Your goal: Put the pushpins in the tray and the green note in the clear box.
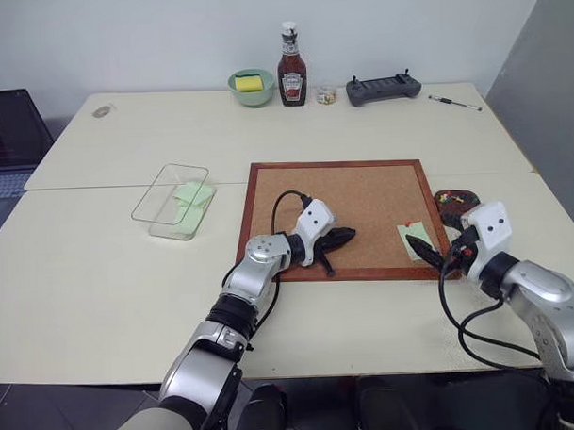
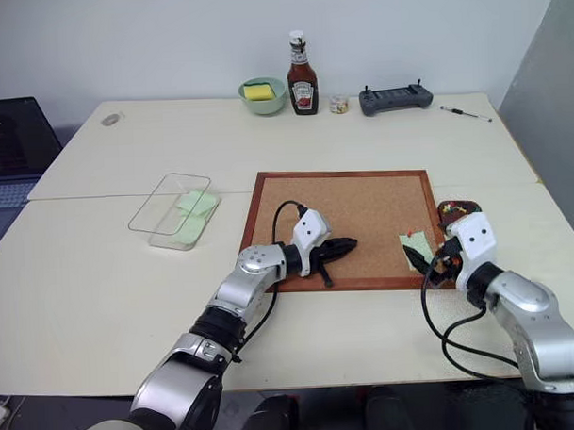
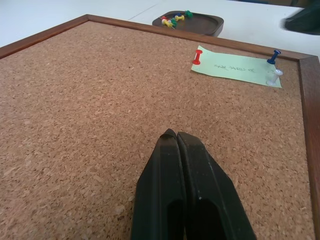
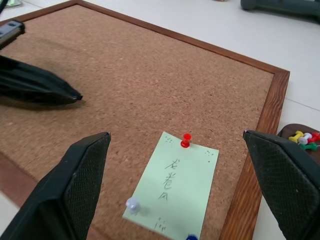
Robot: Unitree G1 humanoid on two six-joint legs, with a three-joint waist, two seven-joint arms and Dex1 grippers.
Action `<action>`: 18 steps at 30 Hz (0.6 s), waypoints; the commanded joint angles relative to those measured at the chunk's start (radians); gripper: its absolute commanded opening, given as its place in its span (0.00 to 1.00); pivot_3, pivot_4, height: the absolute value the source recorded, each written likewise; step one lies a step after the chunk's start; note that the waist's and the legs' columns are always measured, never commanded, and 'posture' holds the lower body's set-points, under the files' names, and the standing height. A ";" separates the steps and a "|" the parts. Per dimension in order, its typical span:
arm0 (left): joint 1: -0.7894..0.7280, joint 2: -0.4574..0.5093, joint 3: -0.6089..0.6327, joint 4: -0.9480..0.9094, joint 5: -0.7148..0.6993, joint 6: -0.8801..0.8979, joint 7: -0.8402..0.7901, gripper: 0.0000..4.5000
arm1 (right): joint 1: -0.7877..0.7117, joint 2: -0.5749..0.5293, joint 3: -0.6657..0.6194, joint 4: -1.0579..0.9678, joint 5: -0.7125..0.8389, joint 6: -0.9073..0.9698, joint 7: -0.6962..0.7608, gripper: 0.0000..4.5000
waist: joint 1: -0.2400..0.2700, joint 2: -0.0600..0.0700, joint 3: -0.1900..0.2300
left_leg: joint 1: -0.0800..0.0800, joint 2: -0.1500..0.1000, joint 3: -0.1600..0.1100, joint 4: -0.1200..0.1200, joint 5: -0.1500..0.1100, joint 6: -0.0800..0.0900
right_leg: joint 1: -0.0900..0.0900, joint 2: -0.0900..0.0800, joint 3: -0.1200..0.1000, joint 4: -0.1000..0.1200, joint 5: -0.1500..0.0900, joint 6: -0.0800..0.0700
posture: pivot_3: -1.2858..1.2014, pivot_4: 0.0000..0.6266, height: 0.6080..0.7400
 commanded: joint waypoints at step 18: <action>0.031 -0.004 -0.016 0.029 0.034 0.021 -0.032 0.00 | -0.255 -0.012 0.111 0.368 -0.133 -0.079 0.072 0.58 | 0.000 0.002 -0.001 | -0.001 -0.001 -0.001 0.000 0.000 0.000 | 0.000 0.000 -0.001 0.000 0.000 0.000 | 0.52 0.24 1.00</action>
